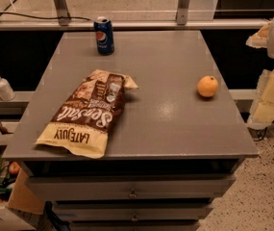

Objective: Move orange near pepsi can

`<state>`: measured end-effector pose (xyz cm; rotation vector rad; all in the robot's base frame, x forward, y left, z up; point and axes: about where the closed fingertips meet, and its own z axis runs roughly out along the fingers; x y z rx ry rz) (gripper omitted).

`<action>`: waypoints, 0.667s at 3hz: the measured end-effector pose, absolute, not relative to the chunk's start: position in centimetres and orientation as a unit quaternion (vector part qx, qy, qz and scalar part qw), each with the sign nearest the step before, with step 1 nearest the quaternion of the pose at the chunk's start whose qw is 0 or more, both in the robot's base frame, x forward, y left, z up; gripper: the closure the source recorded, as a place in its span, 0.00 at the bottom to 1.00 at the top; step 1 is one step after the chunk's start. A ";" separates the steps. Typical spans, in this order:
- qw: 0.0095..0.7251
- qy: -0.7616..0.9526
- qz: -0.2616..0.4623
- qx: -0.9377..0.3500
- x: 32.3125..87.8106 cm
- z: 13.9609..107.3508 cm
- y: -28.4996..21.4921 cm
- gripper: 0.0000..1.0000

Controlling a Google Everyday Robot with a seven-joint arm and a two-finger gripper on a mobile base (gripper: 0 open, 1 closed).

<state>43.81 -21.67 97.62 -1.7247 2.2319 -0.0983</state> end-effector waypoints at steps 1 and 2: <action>0.165 0.779 -0.037 -0.603 44.1 97.6 -21.8 0.00; 0.174 0.781 -0.047 -0.598 45.4 95.8 -21.8 0.00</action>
Offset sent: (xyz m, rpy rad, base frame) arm 0.0478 0.0011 -0.0517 0.0042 -0.1050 -0.0336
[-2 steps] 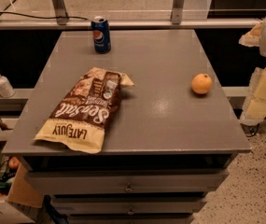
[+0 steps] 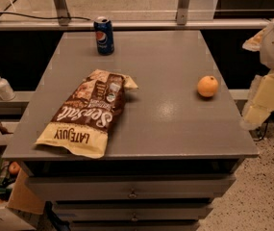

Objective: Move orange near pepsi can

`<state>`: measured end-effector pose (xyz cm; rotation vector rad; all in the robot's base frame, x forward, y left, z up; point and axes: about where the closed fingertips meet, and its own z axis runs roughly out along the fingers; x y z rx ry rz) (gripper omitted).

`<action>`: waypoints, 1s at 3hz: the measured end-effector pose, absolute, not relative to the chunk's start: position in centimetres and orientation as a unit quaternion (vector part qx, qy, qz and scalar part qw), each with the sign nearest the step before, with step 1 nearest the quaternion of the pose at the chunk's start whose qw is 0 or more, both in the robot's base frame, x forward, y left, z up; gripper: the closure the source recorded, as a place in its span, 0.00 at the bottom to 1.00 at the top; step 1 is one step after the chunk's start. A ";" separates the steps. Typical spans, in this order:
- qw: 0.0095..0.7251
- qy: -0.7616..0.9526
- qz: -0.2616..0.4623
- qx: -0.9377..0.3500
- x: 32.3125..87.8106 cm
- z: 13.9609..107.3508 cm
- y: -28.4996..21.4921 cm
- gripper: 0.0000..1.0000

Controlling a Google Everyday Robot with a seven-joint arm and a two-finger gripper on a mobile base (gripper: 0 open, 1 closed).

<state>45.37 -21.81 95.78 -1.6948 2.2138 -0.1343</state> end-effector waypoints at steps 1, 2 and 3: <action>0.197 0.782 -0.052 -0.589 48.2 93.2 -21.9 0.00; 0.217 0.785 -0.040 -0.579 51.6 90.3 -21.6 0.00; 0.226 0.790 -0.017 -0.570 55.1 87.6 -21.0 0.00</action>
Offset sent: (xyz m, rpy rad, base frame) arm 0.1094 0.0032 -0.0947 0.1353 -0.0715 -0.0499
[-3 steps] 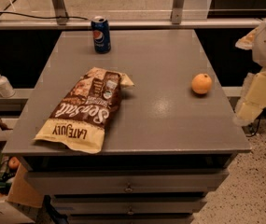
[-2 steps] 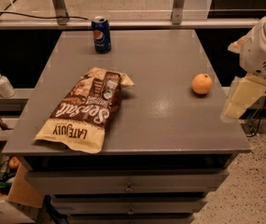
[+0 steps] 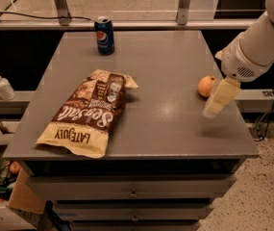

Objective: Move orange near pepsi can

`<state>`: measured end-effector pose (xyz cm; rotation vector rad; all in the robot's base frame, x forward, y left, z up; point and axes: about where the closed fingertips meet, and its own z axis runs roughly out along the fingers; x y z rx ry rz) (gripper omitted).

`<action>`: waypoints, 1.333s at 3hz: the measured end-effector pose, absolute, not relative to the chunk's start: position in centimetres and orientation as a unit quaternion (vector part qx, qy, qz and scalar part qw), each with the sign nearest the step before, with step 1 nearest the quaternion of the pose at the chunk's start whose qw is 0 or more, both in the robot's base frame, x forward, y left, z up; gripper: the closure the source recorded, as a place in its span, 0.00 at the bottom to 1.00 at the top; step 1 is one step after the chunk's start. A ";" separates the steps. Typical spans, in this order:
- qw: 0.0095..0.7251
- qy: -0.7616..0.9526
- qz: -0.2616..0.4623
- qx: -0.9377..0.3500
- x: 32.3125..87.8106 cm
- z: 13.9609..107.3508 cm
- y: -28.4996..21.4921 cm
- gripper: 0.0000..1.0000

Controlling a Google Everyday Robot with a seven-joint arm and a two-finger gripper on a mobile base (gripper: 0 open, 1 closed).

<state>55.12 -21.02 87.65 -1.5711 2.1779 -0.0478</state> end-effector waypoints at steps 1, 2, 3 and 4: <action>0.232 0.793 0.007 -0.563 58.6 85.1 -20.3 0.00; 0.235 0.796 0.022 -0.557 60.8 83.5 -20.1 0.00; 0.231 0.800 0.029 -0.552 61.8 82.4 -20.7 0.00; 0.227 0.805 0.030 -0.547 62.2 81.8 -21.8 0.00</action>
Offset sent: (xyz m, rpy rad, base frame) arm 0.0859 0.0088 -0.0578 0.1161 0.0440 -0.0201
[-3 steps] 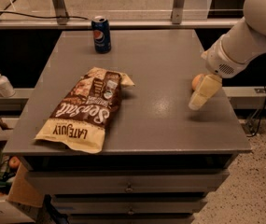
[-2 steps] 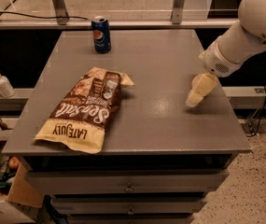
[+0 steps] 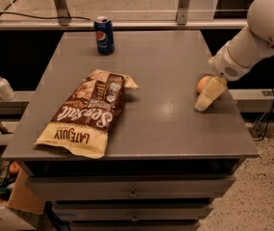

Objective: Move orange near pepsi can

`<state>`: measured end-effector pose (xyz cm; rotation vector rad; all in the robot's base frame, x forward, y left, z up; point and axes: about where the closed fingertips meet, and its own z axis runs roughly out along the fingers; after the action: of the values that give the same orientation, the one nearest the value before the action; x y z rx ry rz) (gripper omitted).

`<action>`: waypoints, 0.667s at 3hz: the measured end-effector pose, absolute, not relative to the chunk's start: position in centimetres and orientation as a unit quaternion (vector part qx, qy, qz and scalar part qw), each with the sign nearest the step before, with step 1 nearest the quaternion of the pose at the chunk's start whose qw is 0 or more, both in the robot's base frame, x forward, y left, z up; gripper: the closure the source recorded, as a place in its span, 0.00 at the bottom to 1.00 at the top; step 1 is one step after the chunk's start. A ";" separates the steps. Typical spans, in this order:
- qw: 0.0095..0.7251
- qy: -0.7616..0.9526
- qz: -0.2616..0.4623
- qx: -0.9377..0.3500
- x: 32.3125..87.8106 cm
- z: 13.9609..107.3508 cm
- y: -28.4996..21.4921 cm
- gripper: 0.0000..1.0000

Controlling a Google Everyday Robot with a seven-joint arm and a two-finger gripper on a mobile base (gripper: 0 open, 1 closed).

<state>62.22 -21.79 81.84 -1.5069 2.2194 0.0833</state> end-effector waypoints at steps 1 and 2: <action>0.225 0.809 0.032 -0.543 62.3 81.7 -22.6 0.17; 0.229 0.809 0.036 -0.541 62.5 82.1 -22.8 0.38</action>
Offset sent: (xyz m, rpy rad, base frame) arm 0.0052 -0.0154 0.0123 0.0293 -0.0058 -0.0163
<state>62.51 -22.78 82.10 -1.4893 2.2258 0.0992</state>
